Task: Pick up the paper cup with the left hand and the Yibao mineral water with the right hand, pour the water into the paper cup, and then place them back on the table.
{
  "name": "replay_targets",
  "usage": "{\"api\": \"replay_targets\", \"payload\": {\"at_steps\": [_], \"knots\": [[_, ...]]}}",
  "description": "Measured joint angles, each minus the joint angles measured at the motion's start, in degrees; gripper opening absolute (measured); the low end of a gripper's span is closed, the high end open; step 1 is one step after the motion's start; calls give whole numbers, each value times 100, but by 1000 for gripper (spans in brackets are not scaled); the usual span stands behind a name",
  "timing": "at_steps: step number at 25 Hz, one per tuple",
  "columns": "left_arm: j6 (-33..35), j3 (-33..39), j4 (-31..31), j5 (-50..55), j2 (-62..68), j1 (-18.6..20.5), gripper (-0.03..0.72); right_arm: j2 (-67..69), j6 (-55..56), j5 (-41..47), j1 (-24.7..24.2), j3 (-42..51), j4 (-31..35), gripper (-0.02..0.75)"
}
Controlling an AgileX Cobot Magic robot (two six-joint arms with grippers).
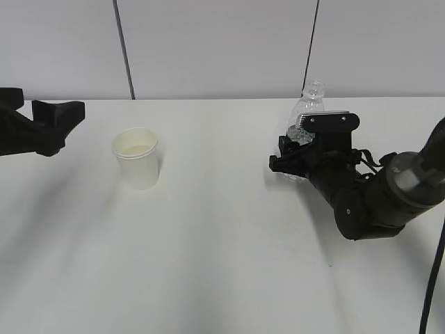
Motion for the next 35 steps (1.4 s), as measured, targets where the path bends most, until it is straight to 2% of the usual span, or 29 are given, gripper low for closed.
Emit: {"api": "replay_targets", "payload": {"at_steps": [3, 8, 10, 23, 30, 32, 35], "knots": [[0, 0, 0, 35, -109, 0, 591, 0, -36, -3, 0, 0, 0, 482], [0, 0, 0, 119, -126, 0, 590, 0, -62, -119, 0, -13, -11, 580], [0, 0, 0, 127, -126, 0, 590, 0, -84, -144, 0, -22, -19, 597], [0, 0, -5, 166, -126, 0, 587, -14, -108, -239, 0, 680, -463, 606], [-126, 0, -26, 394, -144, -10, 587, -676, -108, -357, 0, 1322, -534, 606], [-316, 0, -26, 641, -228, -10, 587, -1003, -108, -182, 0, 1525, -547, 605], [-435, 0, -20, 1164, -503, -10, 587, -1676, -108, 684, 0, 1737, -560, 604]]}}
